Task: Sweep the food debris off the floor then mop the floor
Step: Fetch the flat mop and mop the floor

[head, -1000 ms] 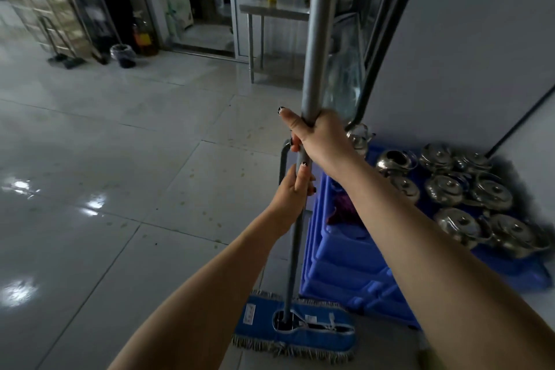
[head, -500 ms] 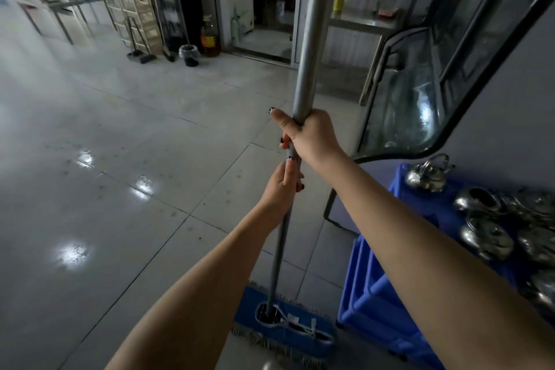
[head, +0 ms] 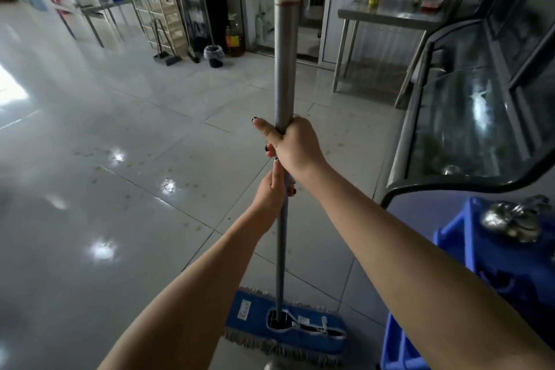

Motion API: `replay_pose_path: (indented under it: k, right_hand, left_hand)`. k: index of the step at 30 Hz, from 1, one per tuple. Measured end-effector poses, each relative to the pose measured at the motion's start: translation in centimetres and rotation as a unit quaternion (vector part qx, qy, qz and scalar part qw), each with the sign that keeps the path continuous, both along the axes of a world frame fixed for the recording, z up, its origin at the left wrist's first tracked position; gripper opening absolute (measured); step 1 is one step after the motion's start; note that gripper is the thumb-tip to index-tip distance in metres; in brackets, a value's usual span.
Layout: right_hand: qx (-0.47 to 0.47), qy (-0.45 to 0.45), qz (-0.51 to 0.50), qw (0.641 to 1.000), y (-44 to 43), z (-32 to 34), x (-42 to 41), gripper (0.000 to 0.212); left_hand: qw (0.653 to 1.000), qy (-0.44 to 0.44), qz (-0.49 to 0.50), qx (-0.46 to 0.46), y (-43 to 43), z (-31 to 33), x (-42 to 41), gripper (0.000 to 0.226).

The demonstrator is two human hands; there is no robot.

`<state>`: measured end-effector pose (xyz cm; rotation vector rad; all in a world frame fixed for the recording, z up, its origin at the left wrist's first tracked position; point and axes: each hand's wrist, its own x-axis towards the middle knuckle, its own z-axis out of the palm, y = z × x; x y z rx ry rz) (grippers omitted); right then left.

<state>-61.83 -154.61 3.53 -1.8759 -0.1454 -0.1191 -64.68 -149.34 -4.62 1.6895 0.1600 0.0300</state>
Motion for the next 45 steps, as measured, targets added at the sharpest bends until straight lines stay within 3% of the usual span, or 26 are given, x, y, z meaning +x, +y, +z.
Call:
replay_pose_path:
  k: [12,21,31,36,45]
  right_hand:
    - [-0.032,-0.024,-0.062,0.997,11.6,0.2,9.3,0.041]
    - [-0.051,-0.012,-0.185,0.981,21.6,-1.2,13.9,0.046]
    - [-0.056,0.063,-0.249,0.965,27.2,-5.1,12.7,0.043]
    - [-0.059,0.093,-0.246,0.963,27.0,-5.7,11.1,0.042]
    - [-0.180,0.171,-0.220,0.943,22.9,-5.1,3.7,0.046]
  left_hand:
    - [0.999,0.015,-0.014,0.030,11.0,-0.6,10.7,0.041]
    - [0.990,0.049,-0.129,0.011,21.0,-1.3,16.2,0.025]
    - [0.957,0.083,-0.276,-0.022,28.2,-4.0,15.7,0.047]
    - [0.938,0.126,-0.320,-0.032,29.1,-4.5,14.6,0.082]
    - [0.908,0.242,-0.328,-0.092,28.9,-4.3,8.6,0.066]
